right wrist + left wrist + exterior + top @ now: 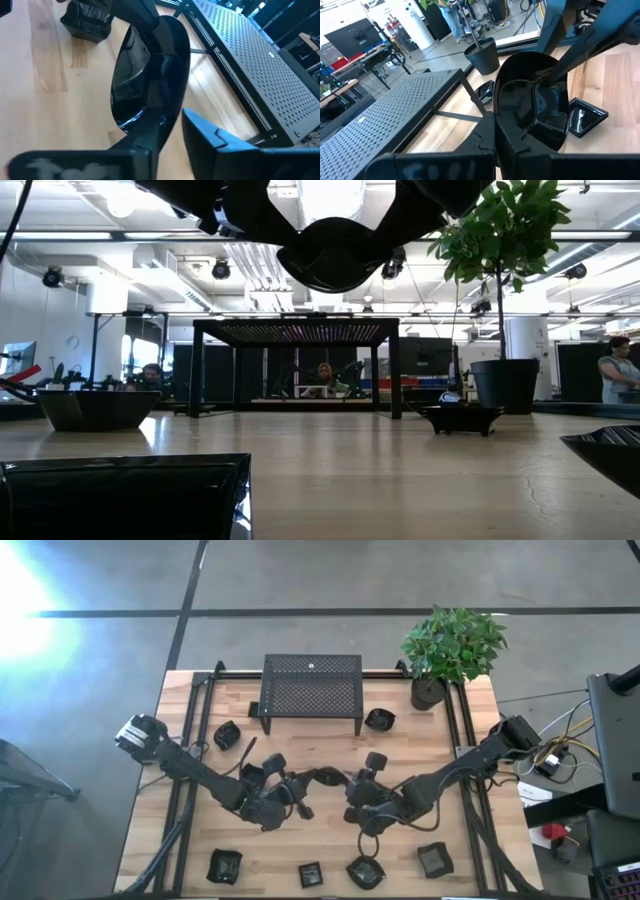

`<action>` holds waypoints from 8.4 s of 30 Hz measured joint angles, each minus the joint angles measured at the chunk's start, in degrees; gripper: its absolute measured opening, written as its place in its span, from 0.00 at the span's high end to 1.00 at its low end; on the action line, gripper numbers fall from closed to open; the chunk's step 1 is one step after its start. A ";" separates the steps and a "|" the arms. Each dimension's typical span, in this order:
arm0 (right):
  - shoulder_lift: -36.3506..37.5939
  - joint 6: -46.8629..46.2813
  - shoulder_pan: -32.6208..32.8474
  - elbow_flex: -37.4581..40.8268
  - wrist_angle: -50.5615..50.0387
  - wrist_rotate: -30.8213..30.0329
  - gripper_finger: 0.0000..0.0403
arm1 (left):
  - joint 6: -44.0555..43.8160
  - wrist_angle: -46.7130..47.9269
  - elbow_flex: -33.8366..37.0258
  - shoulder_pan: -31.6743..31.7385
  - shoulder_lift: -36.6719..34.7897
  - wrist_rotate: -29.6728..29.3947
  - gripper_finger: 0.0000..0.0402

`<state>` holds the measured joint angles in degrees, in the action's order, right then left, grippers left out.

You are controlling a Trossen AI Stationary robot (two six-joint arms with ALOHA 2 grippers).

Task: Pick & Place Mini shaped plates
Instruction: Stack the black leaf shaped plate on top of the other black leaf shaped plate

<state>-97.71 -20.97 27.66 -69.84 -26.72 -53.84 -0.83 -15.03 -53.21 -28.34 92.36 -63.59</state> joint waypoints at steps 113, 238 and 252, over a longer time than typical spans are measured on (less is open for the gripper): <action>18.89 12.60 -54.88 28.94 2.09 36.90 0.98 | 2.35 0.09 -0.11 0.02 -0.57 -0.77 0.77; 15.23 -10.10 -52.88 29.08 4.56 51.09 0.87 | 2.39 0.59 -0.11 0.13 -0.57 -0.78 0.77; 19.14 -12.71 -50.65 29.09 0.31 50.63 0.87 | 2.39 1.01 -0.11 0.13 -0.57 -0.79 0.77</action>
<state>-78.57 -33.69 -22.99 -40.75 -26.40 -3.21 1.56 -14.01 -53.32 -28.21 91.79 -64.38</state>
